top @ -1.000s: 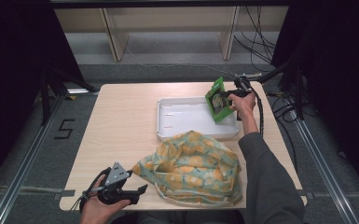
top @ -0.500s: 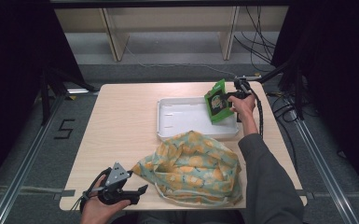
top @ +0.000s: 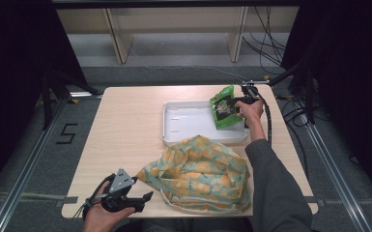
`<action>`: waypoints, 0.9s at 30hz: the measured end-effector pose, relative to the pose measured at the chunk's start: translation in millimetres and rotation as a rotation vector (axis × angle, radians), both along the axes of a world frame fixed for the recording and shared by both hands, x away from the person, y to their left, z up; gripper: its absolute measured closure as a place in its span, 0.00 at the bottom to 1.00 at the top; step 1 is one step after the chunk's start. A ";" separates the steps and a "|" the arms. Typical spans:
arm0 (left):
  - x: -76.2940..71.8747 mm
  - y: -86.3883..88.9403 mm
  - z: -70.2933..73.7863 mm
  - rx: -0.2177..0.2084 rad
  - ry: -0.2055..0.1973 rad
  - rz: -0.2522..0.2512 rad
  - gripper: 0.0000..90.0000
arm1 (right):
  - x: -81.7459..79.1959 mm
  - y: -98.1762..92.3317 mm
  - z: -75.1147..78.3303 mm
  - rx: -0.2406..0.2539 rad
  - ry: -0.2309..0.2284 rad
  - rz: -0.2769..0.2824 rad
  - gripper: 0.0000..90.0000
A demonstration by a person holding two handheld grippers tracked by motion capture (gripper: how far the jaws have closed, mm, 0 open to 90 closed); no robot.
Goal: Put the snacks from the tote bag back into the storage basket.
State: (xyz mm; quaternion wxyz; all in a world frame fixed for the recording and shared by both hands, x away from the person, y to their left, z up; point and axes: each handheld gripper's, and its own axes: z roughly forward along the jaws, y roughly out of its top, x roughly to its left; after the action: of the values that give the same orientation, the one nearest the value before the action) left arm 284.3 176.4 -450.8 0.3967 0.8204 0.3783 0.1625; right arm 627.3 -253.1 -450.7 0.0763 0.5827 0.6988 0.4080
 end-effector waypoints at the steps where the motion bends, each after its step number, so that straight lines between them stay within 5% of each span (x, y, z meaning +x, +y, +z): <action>1: -0.1 -0.1 -0.1 0.001 0.000 -0.001 0.30 | -3.2 5.9 2.6 0.007 0.052 -0.080 0.73; 3: 0.0 0.0 0.1 0.002 0.003 -0.004 0.30 | -2.8 3.9 0.6 -0.012 0.038 -0.075 0.73; 4: 0.0 -0.2 -0.1 0.001 0.000 -0.002 0.30 | -3.3 4.8 2.2 0.000 0.066 -0.089 0.72; 6: -0.1 -0.1 0.1 0.002 0.004 -0.005 0.30 | -1.5 -0.8 -1.3 -0.028 0.013 -0.056 0.71; 7: -0.2 0.1 -0.2 0.002 0.002 -0.009 0.30 | -2.3 0.8 1.3 0.042 0.055 -0.063 0.71; 8: -0.3 0.0 -0.5 0.001 0.004 -0.008 0.30 | -2.3 1.1 0.8 0.015 0.032 -0.085 0.70; 10: -0.3 0.0 -0.6 0.000 0.004 -0.006 0.30 | -1.5 1.0 -0.8 0.037 0.003 -0.092 0.70; 13: -0.4 0.0 -0.3 -0.003 0.006 -0.003 0.30 | -3.2 2.0 4.2 0.033 0.025 -0.115 0.69; 14: -0.2 -0.1 -0.6 -0.003 0.005 -0.002 0.30 | -2.7 -0.3 5.0 0.012 -0.010 -0.082 0.68; 15: -0.2 -0.1 -0.6 -0.003 0.005 -0.002 0.30 | -3.9 0.9 9.4 0.023 0.024 -0.090 0.68; 16: -0.1 0.0 -0.5 0.001 0.005 -0.004 0.30 | -3.2 -0.3 10.2 0.017 -0.005 -0.084 0.67; 19: -0.1 -0.1 -0.4 0.002 0.003 0.001 0.30 | -6.6 1.0 16.1 0.038 0.013 -0.084 0.65; 21: -0.5 -0.4 -0.3 -0.003 0.011 0.005 0.30 | -7.5 -3.6 18.7 0.001 -0.026 -0.038 0.65; 23: -0.6 -1.2 -1.1 -0.017 0.014 0.016 0.30 | -9.6 -1.7 20.2 0.023 -0.014 -0.044 0.64; 27: 0.1 1.6 -0.5 0.001 0.004 0.007 0.30 | -15.0 0.1 25.0 -0.024 -0.034 -0.035 0.62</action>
State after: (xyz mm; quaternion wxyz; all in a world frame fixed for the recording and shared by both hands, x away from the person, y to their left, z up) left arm 284.4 178.0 -451.2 0.3952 0.8195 0.3819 0.1626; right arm 612.2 -253.0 -425.7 0.1024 0.5869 0.6919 0.4078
